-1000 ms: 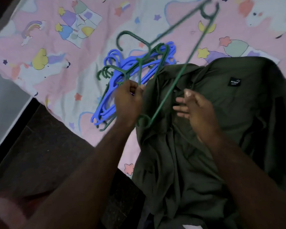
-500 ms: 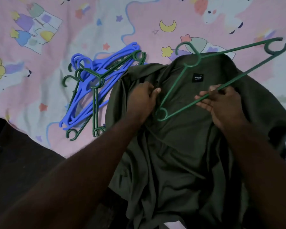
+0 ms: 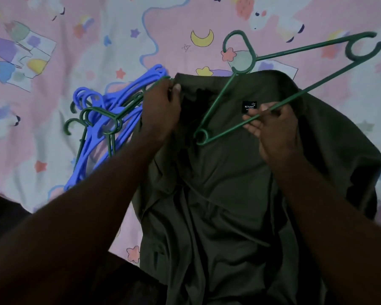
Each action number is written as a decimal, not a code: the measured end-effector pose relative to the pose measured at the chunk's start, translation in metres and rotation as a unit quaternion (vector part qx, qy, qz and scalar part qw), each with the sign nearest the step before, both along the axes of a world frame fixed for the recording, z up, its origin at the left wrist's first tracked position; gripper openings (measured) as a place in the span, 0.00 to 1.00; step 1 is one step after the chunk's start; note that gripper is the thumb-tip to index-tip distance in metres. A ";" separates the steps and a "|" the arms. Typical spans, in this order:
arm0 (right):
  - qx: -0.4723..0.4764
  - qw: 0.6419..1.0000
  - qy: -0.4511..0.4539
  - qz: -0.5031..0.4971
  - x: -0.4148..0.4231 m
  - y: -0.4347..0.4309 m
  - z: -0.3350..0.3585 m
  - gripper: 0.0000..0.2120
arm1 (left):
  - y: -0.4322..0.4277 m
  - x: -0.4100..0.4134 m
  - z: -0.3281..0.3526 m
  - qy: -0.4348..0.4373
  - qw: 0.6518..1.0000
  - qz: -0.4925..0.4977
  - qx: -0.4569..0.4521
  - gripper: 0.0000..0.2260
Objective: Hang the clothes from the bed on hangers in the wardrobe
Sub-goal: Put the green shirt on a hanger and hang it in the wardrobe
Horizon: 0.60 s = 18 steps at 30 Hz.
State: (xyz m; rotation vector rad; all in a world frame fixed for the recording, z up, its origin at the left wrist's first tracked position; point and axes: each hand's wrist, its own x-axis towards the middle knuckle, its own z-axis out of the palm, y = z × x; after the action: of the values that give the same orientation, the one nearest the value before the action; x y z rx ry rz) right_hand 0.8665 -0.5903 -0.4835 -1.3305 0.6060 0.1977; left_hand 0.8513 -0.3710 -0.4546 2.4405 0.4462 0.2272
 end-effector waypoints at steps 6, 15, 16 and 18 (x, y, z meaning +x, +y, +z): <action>0.048 0.998 -0.004 -0.037 0.007 0.041 -0.009 0.08 | 0.012 0.053 0.034 -0.028 0.997 -0.054 0.053 0.12; 0.228 0.969 0.073 -0.058 0.000 0.074 -0.019 0.10 | -0.026 0.055 -0.004 0.002 0.995 -0.087 -0.057 0.07; 0.225 0.969 0.099 -0.035 -0.007 0.080 -0.024 0.11 | -0.037 0.046 -0.014 0.018 0.991 -0.109 -0.070 0.06; 0.152 0.976 0.151 0.047 -0.017 0.082 -0.035 0.10 | -0.050 0.029 -0.036 0.077 0.983 -0.146 -0.082 0.06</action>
State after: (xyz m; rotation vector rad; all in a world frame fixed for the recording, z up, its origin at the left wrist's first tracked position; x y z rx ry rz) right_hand 0.8494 -0.5082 -0.5185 -1.0379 0.7362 0.5569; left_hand 0.8803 -0.4210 -0.4906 2.3318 0.1597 -0.1188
